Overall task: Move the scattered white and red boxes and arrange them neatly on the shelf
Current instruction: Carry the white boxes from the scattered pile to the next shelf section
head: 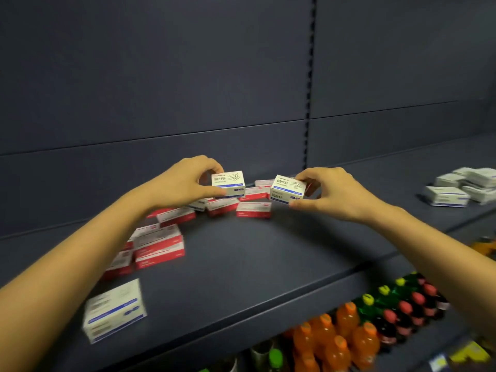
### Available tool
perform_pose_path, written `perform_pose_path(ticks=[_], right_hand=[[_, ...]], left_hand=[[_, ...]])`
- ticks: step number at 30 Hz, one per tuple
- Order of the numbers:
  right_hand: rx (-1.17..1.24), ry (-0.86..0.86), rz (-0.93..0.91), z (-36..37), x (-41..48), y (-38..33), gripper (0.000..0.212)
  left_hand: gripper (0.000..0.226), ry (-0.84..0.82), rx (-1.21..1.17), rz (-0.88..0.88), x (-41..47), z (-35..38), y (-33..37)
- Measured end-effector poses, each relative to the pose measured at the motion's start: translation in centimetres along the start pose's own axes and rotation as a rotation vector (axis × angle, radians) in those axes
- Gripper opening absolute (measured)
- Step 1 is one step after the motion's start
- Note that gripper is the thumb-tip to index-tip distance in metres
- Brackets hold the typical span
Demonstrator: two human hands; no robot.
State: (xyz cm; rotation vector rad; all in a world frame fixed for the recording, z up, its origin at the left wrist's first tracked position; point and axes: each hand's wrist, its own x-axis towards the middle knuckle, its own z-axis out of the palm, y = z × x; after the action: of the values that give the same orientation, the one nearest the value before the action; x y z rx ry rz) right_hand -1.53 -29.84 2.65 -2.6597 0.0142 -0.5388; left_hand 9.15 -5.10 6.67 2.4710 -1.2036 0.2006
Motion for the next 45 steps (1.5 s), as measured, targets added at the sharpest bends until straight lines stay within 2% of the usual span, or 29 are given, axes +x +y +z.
perform_pose_path(ticks=[11, 20, 29, 36, 45], right_hand=[[-0.112, 0.097, 0.170, -10.4, -8.8, 11.8, 0.043], [-0.149, 0.123, 0.244, -18.3, -15.9, 23.8, 0.048], [-0.194, 0.113, 0.300, -24.2, -19.9, 34.2, 0.048], [-0.199, 0.118, 0.307, -27.0, -19.1, 41.1, 0.051], [-0.155, 0.027, 0.131, -28.2, -12.1, 46.4, 0.046]], left_hand=[[0.033, -0.056, -0.053, 0.267, 9.4, 7.3, 14.7], [0.037, -0.065, -0.101, 0.298, 14.8, 15.0, 28.1], [0.038, -0.030, -0.125, 0.337, 21.4, 20.8, 38.4], [0.038, 0.000, -0.086, 0.353, 26.9, 24.0, 42.6], [0.037, 0.005, -0.090, 0.204, 32.4, 24.1, 41.5]])
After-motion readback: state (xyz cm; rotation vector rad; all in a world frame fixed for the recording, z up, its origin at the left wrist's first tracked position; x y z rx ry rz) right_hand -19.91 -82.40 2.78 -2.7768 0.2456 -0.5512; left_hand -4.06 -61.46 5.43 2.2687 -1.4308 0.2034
